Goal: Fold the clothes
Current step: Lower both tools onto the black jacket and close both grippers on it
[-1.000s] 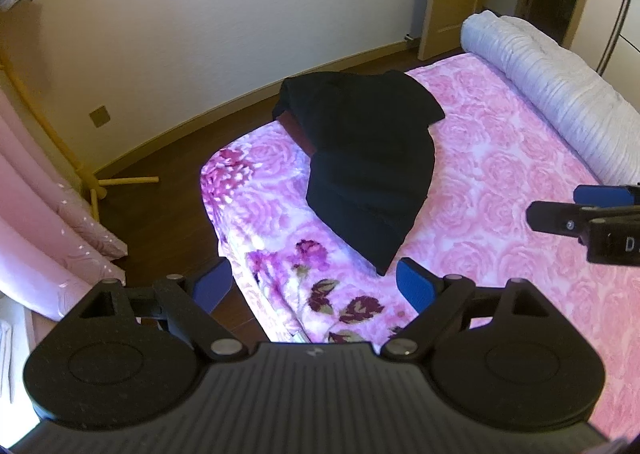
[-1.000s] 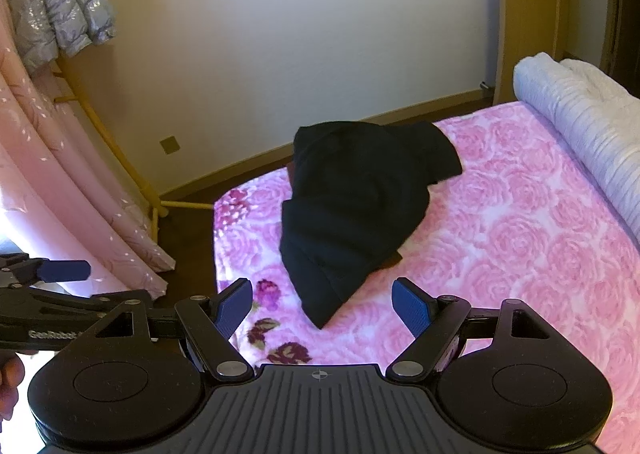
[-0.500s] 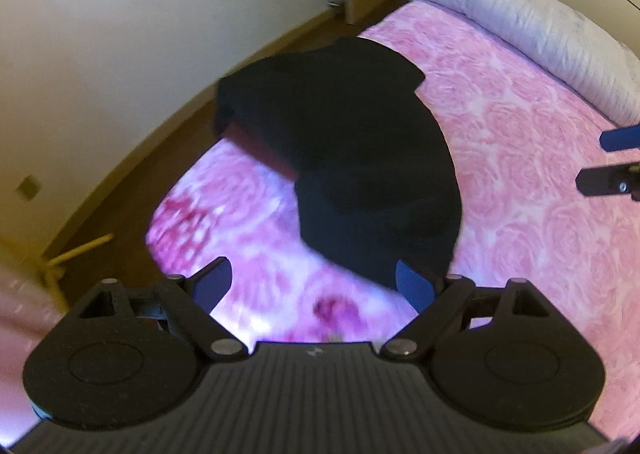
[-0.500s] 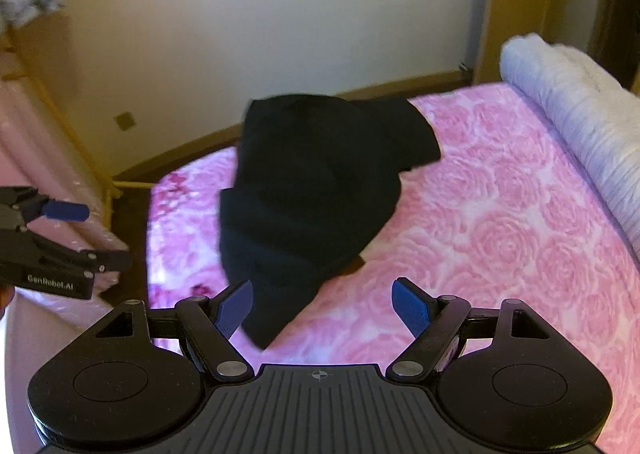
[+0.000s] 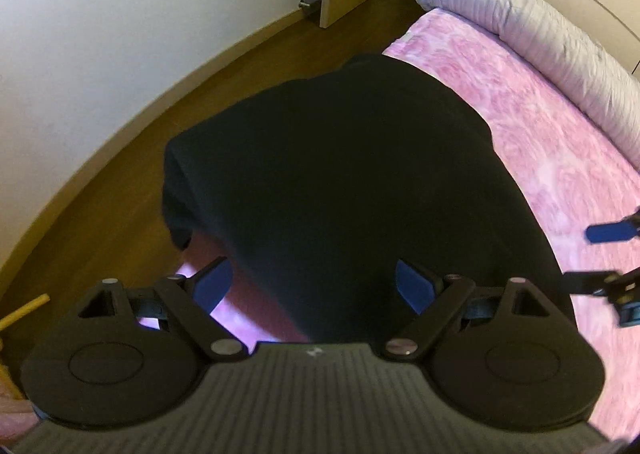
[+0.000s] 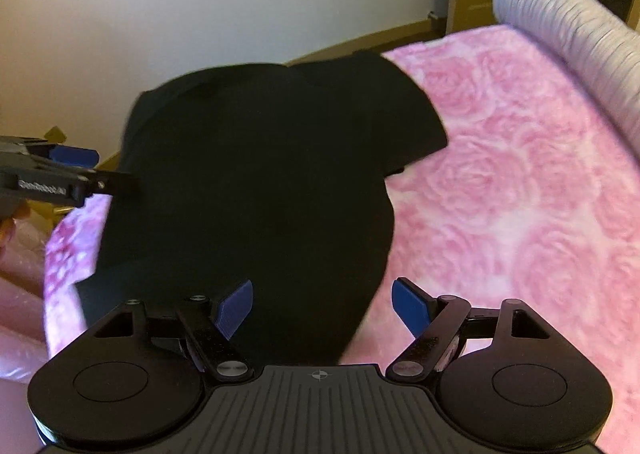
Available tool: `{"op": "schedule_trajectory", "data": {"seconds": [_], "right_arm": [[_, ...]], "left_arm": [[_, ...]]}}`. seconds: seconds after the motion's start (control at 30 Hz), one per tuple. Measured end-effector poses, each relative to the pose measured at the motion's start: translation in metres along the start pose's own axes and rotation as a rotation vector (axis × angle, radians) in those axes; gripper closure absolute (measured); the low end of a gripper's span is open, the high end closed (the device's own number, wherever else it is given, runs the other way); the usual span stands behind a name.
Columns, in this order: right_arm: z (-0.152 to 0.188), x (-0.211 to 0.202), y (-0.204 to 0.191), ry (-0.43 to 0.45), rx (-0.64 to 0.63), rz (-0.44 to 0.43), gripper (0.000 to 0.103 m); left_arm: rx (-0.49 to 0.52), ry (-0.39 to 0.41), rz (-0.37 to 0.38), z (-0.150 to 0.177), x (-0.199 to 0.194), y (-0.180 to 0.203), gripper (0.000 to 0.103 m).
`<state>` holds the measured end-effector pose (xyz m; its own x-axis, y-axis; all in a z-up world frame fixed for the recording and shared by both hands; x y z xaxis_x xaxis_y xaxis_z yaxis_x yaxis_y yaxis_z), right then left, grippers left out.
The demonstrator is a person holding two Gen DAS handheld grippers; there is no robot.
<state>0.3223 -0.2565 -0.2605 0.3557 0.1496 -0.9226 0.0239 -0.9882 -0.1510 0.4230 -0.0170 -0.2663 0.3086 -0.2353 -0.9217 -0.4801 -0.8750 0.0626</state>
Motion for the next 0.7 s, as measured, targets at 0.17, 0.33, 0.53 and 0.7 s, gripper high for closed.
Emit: {"op": "schedule_trajectory", "data": {"seconds": [0.17,0.33,0.53,0.7], "right_arm": [[-0.017,0.047,0.012,-0.026,0.066,-0.032,0.023],[-0.021,0.027,0.012,-0.012,0.073,-0.057,0.099],[-0.023,-0.044,0.007,0.071,-0.013,-0.014,0.102],[-0.011,-0.111,0.009,0.143,-0.067,0.038,0.102]], "left_arm": [[0.005,-0.003,0.017,-0.006,0.018,-0.002,0.031],[0.032,0.031,0.051,-0.008,0.008,0.003,0.079],[0.11,0.135,0.083,-0.024,-0.034,0.015,0.093],[0.208,0.248,0.158,-0.03,-0.096,0.051,0.094]]}}
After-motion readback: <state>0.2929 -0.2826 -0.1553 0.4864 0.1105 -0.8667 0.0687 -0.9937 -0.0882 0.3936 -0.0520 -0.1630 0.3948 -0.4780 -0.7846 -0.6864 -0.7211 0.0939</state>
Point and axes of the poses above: each gripper's, at about its wrist camera, not at the fingertips, and x roughly the way its jaws point, y to its right, z to its underside, the point moved 4 cm from there along x, roughly the way its jaws point, and after that the axes turned 9 degrees about -y, right-handed, at the moved point
